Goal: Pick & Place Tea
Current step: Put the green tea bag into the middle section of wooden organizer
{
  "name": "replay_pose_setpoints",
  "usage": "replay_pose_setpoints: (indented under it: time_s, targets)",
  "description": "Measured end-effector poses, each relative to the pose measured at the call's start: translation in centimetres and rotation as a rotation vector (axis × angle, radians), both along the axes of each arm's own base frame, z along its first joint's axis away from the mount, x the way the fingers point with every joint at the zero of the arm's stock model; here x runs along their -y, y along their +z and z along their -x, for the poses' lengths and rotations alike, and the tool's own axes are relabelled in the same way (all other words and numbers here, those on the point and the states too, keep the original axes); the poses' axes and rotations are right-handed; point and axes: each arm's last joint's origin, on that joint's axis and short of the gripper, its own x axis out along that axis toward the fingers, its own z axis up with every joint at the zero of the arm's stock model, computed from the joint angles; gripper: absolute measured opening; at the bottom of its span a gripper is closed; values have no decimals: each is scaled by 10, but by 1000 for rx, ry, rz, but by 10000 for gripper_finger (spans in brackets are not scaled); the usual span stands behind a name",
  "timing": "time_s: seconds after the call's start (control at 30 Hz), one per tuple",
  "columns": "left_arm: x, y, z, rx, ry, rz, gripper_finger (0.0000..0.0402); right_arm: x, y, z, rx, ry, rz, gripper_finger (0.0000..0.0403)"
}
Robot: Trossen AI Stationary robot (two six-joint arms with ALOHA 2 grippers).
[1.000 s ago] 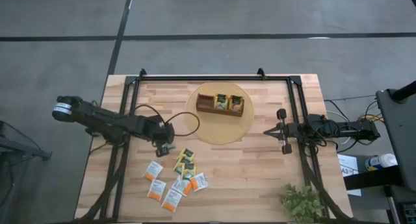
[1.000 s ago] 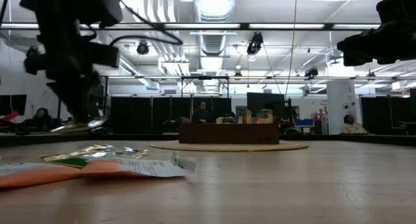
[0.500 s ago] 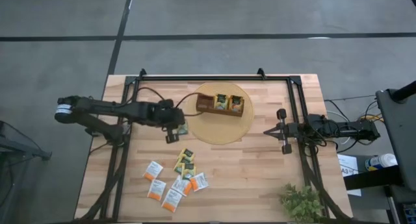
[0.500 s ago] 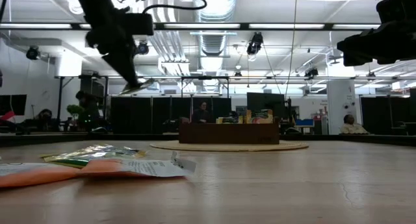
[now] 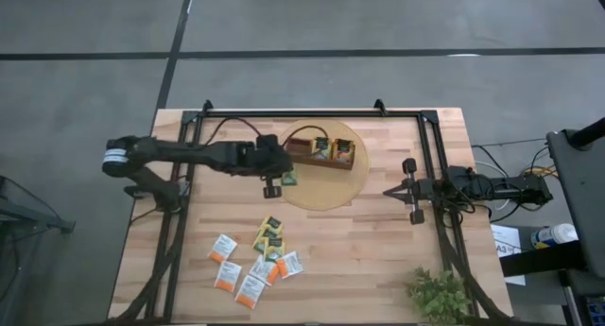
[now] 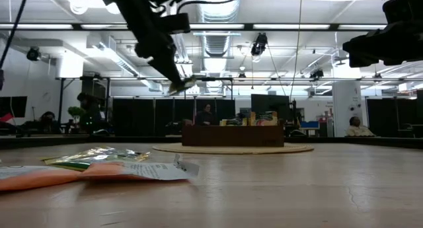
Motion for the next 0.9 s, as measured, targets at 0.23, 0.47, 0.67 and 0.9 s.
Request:
replay_pose_setpoints:
  time_s: [0.23, 0.47, 0.67, 0.9]
  targets:
    - [-15, -1, -30, -41, 10, -136, 0, 0, 0, 0, 0, 0, 0, 9]
    - [-30, 3, -61, -47, -6, -182, 0, 0, 0, 0, 0, 0, 0, 9]
    - [-41, 5, -81, -40, -3, -197, 0, 0, 0, 0, 0, 0, 0, 9]
    - [-53, 0, -99, -20, 40, -240, 0, 0, 0, 0, 1, 0, 0, 9]
